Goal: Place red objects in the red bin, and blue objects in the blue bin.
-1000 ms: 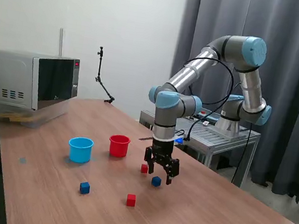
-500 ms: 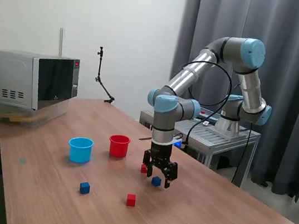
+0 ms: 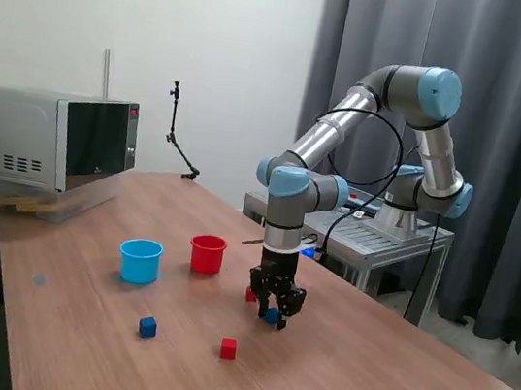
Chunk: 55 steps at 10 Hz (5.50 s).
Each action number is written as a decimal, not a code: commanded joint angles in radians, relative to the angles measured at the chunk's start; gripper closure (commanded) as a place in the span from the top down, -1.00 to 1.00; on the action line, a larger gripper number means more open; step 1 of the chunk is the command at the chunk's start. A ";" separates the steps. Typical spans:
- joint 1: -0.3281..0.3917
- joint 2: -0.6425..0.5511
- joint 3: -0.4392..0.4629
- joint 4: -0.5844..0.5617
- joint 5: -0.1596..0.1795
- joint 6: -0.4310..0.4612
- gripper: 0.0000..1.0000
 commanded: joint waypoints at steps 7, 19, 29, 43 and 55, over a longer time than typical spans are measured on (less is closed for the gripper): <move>-0.033 -0.122 -0.047 0.060 -0.080 0.003 -1.00; -0.282 -0.020 -0.376 -0.007 -0.083 0.097 -1.00; -0.285 0.092 -0.420 -0.011 -0.079 0.120 -1.00; -0.242 0.115 -0.453 -0.018 -0.028 0.121 1.00; -0.062 0.198 -0.518 -0.026 0.021 0.121 1.00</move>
